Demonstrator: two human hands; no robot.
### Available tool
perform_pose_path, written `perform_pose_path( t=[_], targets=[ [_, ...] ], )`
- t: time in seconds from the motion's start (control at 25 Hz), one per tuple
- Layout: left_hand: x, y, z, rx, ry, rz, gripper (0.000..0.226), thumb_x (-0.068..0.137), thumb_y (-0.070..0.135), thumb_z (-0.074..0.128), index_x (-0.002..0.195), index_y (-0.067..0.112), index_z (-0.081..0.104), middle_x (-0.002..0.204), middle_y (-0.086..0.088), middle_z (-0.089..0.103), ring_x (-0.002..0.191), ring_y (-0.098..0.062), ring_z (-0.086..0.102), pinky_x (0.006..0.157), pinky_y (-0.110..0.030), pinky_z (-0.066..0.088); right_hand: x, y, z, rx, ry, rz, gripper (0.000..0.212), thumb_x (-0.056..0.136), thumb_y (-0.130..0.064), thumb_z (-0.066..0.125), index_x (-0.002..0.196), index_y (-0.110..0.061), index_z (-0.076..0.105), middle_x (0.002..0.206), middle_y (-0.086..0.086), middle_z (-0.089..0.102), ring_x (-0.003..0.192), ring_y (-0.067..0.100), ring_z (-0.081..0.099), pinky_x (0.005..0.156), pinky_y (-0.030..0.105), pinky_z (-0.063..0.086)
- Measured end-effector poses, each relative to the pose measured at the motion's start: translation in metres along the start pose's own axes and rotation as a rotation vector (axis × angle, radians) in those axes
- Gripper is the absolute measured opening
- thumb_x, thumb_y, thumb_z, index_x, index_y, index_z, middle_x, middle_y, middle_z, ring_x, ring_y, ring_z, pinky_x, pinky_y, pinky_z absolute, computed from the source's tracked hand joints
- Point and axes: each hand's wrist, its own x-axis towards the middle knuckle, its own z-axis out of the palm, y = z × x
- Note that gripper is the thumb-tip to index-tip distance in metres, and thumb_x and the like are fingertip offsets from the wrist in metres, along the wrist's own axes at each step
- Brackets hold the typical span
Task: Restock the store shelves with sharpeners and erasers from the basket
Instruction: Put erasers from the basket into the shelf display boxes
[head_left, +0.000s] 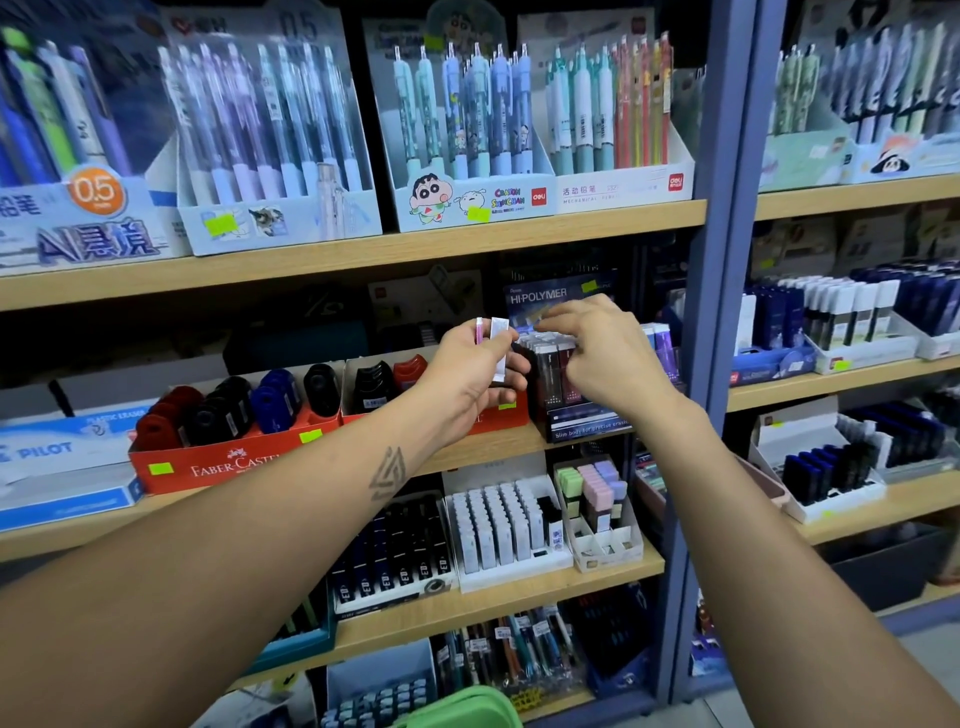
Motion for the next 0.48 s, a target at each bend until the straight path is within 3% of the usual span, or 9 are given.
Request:
perform_pose_path(
  t=[0.12, 0.2, 0.32, 0.4, 0.48],
  targets=[
    [0.000, -0.001, -0.001, -0.019, -0.060, 0.022, 0.014, 0.106, 0.019, 0.048, 0.112, 0.012, 0.057, 0.071, -0.011, 0.063, 0.054, -0.021, 0.060, 0.045, -0.025, 0.044, -0.004, -0.003, 0.004, 0.143, 0.114, 0.038, 0.064, 0.071, 0.009, 0.047, 0.124, -0.017, 0.069, 0.124, -0.001, 0.068, 0.121, 0.022, 0.050, 0.103, 0.043, 0.042],
    [0.001, -0.001, -0.001, -0.042, -0.167, 0.001, 0.012, 0.105, 0.014, 0.047, 0.107, 0.010, 0.058, 0.068, -0.011, 0.058, 0.048, -0.019, 0.054, 0.039, -0.020, 0.037, -0.005, -0.010, -0.002, 0.404, 0.206, 0.110, 0.049, 0.081, 0.006, 0.051, 0.119, -0.016, 0.071, 0.115, -0.001, 0.071, 0.115, 0.017, 0.058, 0.103, 0.038, 0.046],
    [-0.004, 0.003, 0.001, -0.065, -0.445, -0.123, 0.014, 0.103, 0.005, 0.046, 0.094, 0.006, 0.056, 0.066, -0.008, 0.049, 0.047, -0.011, 0.040, 0.038, -0.017, 0.018, -0.004, -0.016, -0.020, 0.769, 0.076, 0.117, 0.022, 0.091, -0.014, 0.065, 0.108, -0.020, 0.076, 0.104, -0.004, 0.075, 0.100, 0.012, 0.068, 0.092, 0.035, 0.055],
    [-0.009, 0.004, 0.008, -0.060, -0.534, -0.184, 0.016, 0.101, 0.000, 0.045, 0.089, 0.007, 0.053, 0.066, -0.007, 0.047, 0.049, -0.010, 0.036, 0.043, -0.018, 0.014, -0.009, -0.013, -0.027, 0.788, -0.042, 0.057, 0.014, 0.086, -0.017, 0.072, 0.099, -0.022, 0.078, 0.100, -0.003, 0.075, 0.092, 0.012, 0.070, 0.085, 0.037, 0.057],
    [-0.010, 0.004, 0.018, -0.060, -0.539, -0.190, 0.015, 0.100, -0.003, 0.045, 0.093, 0.007, 0.052, 0.066, -0.008, 0.048, 0.050, -0.009, 0.036, 0.042, -0.018, 0.014, -0.015, -0.003, -0.034, 0.806, -0.056, 0.075, 0.012, 0.085, -0.012, 0.076, 0.097, -0.015, 0.078, 0.097, 0.002, 0.075, 0.086, 0.012, 0.070, 0.081, 0.035, 0.057]
  ],
)
